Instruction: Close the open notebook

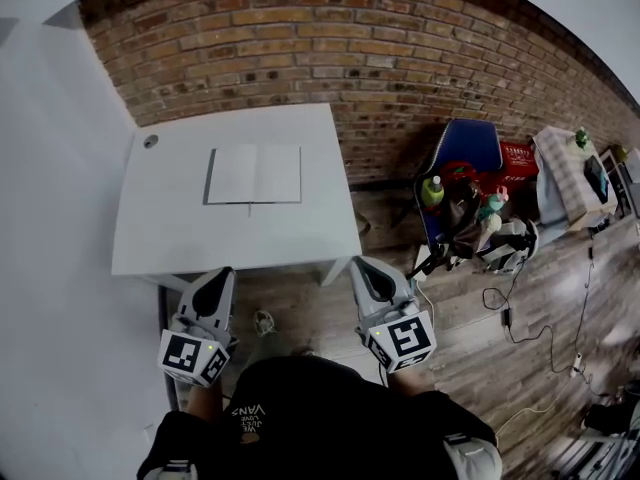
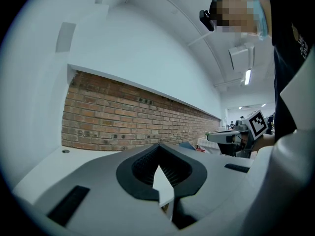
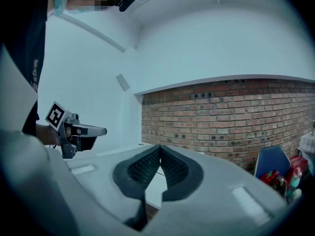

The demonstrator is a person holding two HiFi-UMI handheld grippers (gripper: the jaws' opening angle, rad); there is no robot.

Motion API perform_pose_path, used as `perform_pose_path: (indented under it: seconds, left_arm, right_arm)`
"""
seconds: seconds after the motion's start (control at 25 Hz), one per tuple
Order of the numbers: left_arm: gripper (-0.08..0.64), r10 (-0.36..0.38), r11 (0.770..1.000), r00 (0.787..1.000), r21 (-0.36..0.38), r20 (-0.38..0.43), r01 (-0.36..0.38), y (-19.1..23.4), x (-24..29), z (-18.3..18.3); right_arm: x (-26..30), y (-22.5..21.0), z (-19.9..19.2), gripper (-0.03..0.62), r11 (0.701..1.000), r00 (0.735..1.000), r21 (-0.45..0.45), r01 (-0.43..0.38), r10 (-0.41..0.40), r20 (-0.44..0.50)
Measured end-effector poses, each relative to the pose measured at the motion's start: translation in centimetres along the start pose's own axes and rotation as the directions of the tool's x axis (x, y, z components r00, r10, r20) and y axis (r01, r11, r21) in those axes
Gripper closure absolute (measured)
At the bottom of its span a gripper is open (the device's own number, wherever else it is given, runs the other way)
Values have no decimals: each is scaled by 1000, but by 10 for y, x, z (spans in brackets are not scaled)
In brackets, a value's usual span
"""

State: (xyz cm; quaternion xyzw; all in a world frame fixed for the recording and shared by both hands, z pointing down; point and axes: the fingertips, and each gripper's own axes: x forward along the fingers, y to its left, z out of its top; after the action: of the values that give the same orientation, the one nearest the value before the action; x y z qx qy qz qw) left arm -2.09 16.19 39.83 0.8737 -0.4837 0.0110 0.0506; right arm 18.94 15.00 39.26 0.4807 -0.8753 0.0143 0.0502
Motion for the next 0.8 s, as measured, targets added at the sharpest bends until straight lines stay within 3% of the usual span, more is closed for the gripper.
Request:
perform_pose_path:
  seconds: [0.8]
  left_arm:
    - [549, -45, 999, 999, 1, -17, 45, 135, 66, 16]
  right_arm:
    - [141, 3, 15, 594, 998, 998, 19, 55, -54, -32]
